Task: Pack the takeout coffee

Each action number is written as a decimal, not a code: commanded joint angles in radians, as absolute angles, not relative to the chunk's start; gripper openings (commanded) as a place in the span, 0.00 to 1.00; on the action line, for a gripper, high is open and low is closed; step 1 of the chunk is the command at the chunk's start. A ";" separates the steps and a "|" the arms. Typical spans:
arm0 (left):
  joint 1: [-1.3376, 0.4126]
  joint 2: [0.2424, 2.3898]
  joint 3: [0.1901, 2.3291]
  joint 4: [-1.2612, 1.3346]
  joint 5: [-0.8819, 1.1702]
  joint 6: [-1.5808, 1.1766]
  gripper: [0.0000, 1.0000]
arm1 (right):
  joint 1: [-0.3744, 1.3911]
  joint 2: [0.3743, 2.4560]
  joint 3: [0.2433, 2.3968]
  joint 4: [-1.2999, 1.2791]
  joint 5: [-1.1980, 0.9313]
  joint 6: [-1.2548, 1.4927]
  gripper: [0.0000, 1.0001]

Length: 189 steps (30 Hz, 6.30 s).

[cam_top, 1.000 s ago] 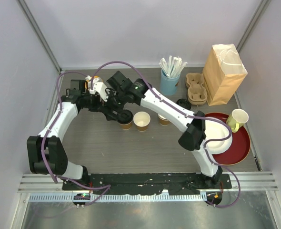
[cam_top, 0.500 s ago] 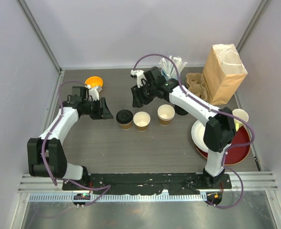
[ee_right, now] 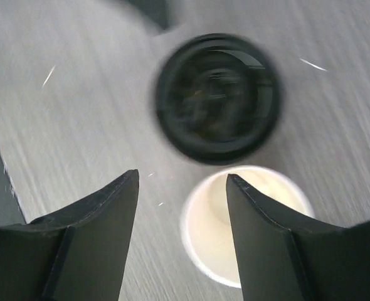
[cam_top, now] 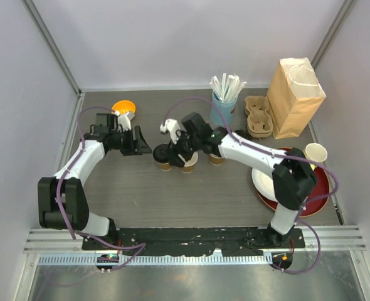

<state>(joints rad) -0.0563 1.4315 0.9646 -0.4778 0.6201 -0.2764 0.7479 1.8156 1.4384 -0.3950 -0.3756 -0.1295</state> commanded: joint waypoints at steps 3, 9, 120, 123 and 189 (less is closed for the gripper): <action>-0.054 1.468 1.074 -0.431 0.629 -0.204 0.67 | 0.827 1.612 1.275 -0.158 -0.367 -0.532 0.66; -0.087 1.506 1.052 -0.376 0.580 -0.259 0.71 | 0.854 1.646 1.264 -0.112 -0.295 -0.635 0.59; -0.167 1.531 1.104 -0.391 0.565 -0.235 0.58 | 0.836 1.698 1.256 -0.123 -0.446 -0.865 0.48; -0.166 1.531 1.104 -0.391 0.565 -0.232 0.58 | 0.827 1.698 1.261 -0.109 -0.462 -0.851 0.48; -0.014 1.528 1.134 -0.422 0.715 -0.236 0.62 | 0.821 1.876 1.316 -0.247 -0.390 -0.810 0.34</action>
